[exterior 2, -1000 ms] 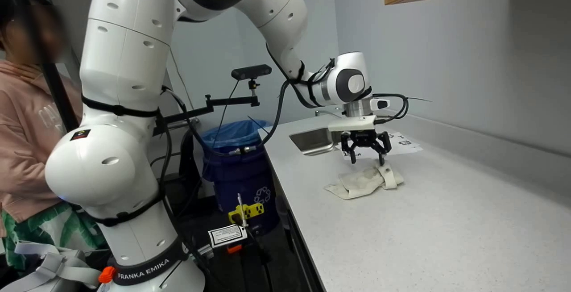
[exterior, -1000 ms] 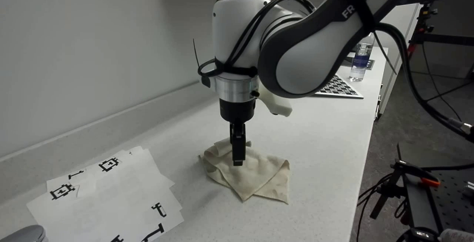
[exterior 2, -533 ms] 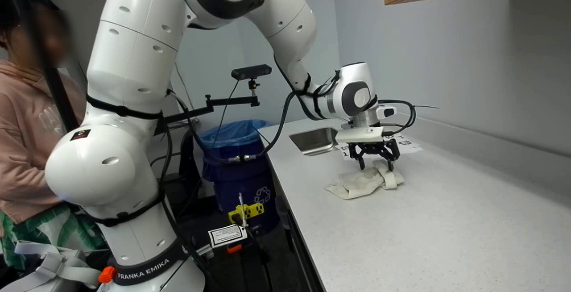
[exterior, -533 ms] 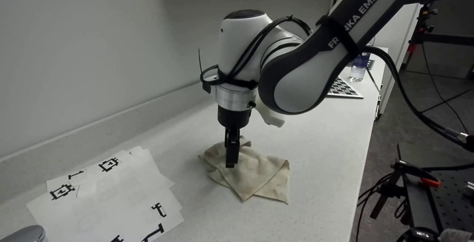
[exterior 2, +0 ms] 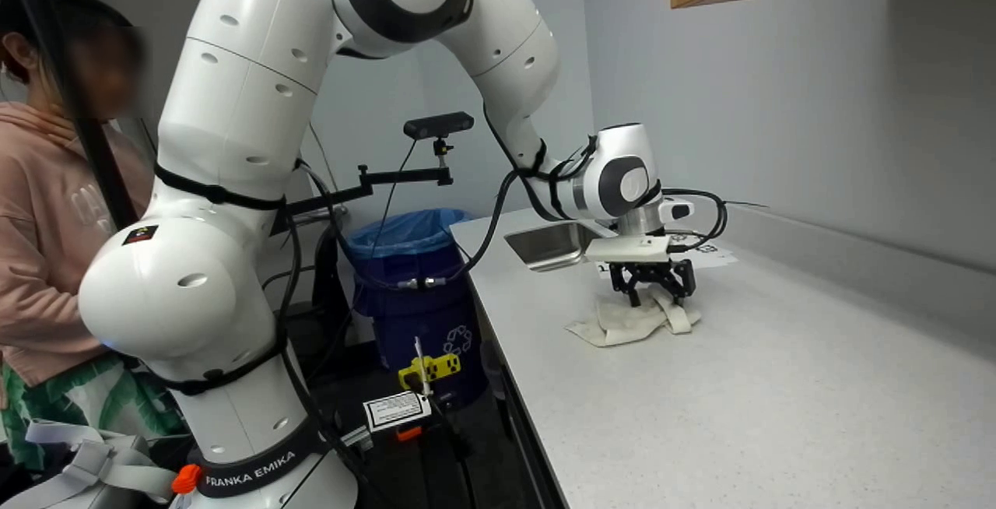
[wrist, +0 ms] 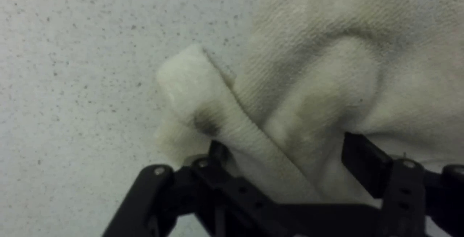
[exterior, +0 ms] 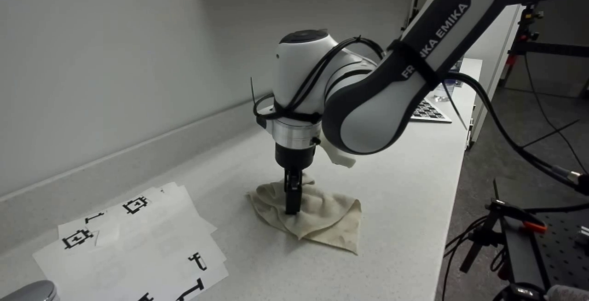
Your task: Wipe the countertop with the towel
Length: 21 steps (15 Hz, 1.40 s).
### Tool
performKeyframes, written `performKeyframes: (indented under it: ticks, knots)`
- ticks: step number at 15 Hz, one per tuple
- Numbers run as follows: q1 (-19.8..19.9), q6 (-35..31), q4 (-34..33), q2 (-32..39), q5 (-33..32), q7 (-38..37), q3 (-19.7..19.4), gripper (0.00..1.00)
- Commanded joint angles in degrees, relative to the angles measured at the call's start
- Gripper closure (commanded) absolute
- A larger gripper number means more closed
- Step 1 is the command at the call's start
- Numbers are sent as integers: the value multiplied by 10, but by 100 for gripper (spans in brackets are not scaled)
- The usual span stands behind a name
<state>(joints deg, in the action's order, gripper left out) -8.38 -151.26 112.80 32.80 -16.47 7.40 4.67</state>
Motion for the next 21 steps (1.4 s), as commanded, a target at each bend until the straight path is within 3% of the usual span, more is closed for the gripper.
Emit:
performKeyframes:
  ticks: [1,4,8,19,21]
  knots:
    - [-4,1,0,2,9,-2,-4,48]
    - [-3,10,8,-13,22,-12,0,70]
    - [13,5,15,-35,71,9,38,99]
    - [10,26,-9,-24,149,56,118,98]
    - [4,21,-8,-14,142,57,112,98]
